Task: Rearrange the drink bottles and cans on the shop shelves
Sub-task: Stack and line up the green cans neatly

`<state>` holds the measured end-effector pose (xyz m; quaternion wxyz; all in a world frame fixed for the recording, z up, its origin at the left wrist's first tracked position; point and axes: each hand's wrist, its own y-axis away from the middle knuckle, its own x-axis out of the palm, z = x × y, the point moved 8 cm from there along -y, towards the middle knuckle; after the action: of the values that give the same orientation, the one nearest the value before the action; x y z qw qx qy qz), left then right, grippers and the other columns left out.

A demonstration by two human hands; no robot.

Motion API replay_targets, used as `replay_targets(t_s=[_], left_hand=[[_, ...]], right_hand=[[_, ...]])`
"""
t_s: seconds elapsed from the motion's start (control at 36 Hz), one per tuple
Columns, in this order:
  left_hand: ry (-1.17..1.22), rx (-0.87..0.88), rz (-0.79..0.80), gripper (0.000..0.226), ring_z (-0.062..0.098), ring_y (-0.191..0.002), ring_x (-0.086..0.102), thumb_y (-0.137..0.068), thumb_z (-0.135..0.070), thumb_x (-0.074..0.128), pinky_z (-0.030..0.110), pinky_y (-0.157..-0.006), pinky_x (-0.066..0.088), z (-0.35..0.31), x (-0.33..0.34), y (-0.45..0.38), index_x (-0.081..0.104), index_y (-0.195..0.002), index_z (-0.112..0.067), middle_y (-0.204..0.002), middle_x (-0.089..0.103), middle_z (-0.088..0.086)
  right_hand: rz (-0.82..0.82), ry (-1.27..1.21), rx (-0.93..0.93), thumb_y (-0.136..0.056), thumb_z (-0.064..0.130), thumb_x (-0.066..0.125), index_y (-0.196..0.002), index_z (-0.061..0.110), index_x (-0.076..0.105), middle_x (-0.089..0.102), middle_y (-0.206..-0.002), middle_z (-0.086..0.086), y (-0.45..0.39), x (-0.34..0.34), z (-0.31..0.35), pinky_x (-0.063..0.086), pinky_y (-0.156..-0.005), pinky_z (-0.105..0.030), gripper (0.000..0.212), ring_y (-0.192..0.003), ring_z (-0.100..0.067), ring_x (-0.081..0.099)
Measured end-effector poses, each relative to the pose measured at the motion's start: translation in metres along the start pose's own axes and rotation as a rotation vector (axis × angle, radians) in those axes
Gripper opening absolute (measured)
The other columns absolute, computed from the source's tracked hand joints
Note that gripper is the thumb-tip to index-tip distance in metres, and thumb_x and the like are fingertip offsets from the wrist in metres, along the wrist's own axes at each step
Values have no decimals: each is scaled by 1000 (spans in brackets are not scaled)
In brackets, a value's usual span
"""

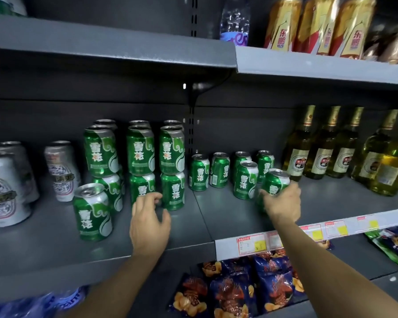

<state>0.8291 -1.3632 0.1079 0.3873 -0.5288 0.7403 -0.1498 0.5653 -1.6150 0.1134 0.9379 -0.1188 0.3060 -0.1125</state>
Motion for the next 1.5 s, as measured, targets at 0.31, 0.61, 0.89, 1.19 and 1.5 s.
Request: replay_targets(t_s=[0.31,0.61,0.89,1.19,1.5], left_hand=[[59,-56,30,49,20,-102,53,-76,8,58,35,-78,49,28,-32,4,53,-119,-16,-109,47,-4],[147,-194,258,94,20,-129,44,-76,-16,73,41,-102,42,55,-19,2,16,-151,-20,-142,43,3],[109,-151,170,81,27,-132,37,-82,1,61,35,-102,34,46,-25,8,18,-150,-11,-143,35,12],[62,223,71,43,16,-96,51,-74,5,62,32,-76,47,-14,-13,18,54,-112,-14,-103,51,-3],[-25,87,339,40,8,-114,48,-87,-11,56,31,-85,48,-43,69,11,49,-123,-25,-124,45,-10]], right_hand=[[294,-188,-399,-66,50,82,-133,17,34,47,-131,2,143,64,123,46,-86,-36,88,-117,-22,51],[462,-91,-526,-68,46,80,-116,19,36,52,-116,2,220,124,168,46,-80,-36,70,-110,-22,54],[518,-49,-596,-78,61,63,-139,20,28,43,-136,3,218,131,160,45,-91,-38,82,-124,-19,45],[-3,76,-376,-93,31,53,-126,9,46,56,-121,-10,83,46,83,36,-91,-39,40,-114,-30,48],[275,-9,-105,-83,42,70,-151,7,11,29,-153,-15,-24,61,31,33,-109,-46,97,-138,-35,31]])
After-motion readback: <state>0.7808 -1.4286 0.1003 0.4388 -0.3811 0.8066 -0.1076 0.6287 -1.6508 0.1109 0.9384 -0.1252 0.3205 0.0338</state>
